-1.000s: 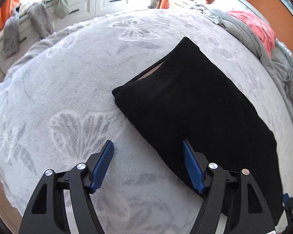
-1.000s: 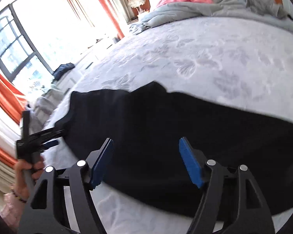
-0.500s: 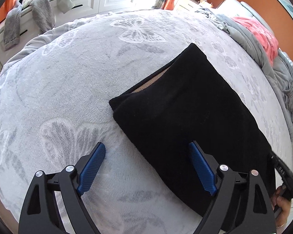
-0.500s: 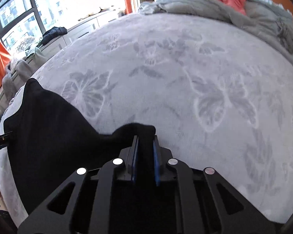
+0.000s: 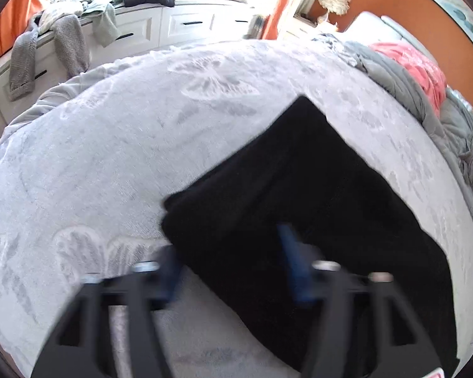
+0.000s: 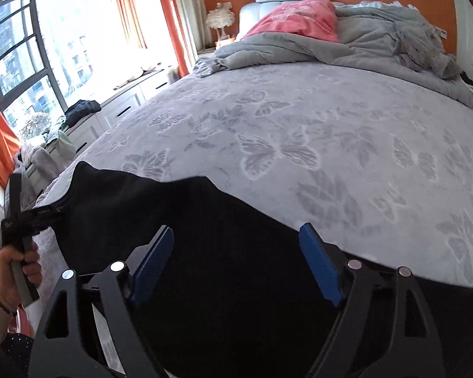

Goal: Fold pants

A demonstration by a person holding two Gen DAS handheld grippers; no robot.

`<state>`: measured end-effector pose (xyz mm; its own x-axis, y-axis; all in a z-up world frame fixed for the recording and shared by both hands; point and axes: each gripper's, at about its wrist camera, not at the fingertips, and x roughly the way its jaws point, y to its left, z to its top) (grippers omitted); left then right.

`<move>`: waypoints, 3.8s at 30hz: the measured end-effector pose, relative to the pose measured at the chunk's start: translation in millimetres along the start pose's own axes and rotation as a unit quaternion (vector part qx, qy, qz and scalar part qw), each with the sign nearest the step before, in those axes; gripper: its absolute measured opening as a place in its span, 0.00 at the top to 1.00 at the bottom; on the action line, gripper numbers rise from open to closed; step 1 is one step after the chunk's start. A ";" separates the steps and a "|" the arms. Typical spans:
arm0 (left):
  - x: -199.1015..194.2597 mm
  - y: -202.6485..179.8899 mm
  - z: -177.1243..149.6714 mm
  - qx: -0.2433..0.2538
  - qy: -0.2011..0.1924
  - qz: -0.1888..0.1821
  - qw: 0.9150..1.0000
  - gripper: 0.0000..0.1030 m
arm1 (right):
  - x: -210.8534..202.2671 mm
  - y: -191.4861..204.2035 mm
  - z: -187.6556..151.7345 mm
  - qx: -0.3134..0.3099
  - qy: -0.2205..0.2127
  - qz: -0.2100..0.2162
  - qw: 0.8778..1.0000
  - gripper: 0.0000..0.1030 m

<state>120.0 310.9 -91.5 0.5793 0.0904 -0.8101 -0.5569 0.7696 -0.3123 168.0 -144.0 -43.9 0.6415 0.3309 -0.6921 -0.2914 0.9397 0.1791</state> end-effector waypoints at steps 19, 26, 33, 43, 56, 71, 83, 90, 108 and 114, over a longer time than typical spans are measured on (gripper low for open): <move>-4.2 24.7 -10.6 -0.074 0.024 -0.071 0.994 0.32 | -164.4 -350.0 -196.8 0.418 -0.007 -0.200 0.886 0.18; -2.6 -7.6 -13.3 -0.032 -0.002 -0.032 0.999 0.87 | -156.4 -355.0 -178.7 0.425 -0.055 -0.166 0.888 0.92; 4.9 -8.9 -14.8 0.009 0.008 0.028 1.000 0.84 | -162.7 -375.2 -197.0 0.439 -0.031 -0.163 0.883 0.91; -52.6 -10.2 -20.2 0.017 -0.021 0.099 0.995 0.52 | -150.8 -367.1 -203.1 0.435 -0.024 -0.172 0.883 0.73; -107.1 -136.2 -146.1 0.299 -0.081 0.064 0.949 0.28 | -163.2 -359.5 -187.6 0.448 -0.086 -0.185 0.871 0.88; -102.2 -148.2 -153.8 0.292 -0.054 0.042 0.954 0.27 | -212.6 -177.3 -63.0 0.263 -0.247 -0.119 0.925 0.89; -108.5 -148.1 -156.8 0.303 -0.064 0.038 0.950 0.27 | -151.3 -59.4 -26.7 0.177 -0.224 -0.033 0.958 0.89; -107.1 -140.5 -154.7 0.300 -0.059 0.043 0.951 0.27 | -87.7 8.1 -24.6 0.111 -0.162 -0.008 0.980 0.89; -101.6 -104.5 -133.1 0.272 -0.038 0.048 0.960 0.24 | -87.6 43.7 -38.1 0.028 -0.069 0.051 0.996 0.13; -93.2 -97.7 -135.4 0.272 -0.019 0.056 0.960 0.24 | -102.4 -75.1 -62.4 0.130 -0.011 -0.140 0.982 0.13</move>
<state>39.8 141.6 -52.7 0.5605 0.2069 -0.8019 -0.2295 0.9692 0.0896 79.9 -253.9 -30.1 0.6871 0.0566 -0.7244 0.0873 0.9833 0.1596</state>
